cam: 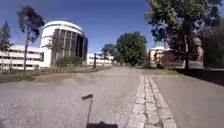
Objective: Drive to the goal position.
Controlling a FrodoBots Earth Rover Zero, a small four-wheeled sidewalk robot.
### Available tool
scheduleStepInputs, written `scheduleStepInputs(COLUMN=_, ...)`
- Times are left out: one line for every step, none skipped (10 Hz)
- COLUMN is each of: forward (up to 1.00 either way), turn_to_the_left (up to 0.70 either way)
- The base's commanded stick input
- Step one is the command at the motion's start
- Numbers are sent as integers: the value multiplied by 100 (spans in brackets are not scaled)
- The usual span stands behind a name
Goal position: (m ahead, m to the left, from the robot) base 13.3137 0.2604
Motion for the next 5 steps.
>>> scheduleStepInputs(forward=60, turn_to_the_left=0)
scheduleStepInputs(forward=60, turn_to_the_left=0)
scheduleStepInputs(forward=60, turn_to_the_left=0)
scheduleStepInputs(forward=60, turn_to_the_left=0)
scheduleStepInputs(forward=60, turn_to_the_left=0)
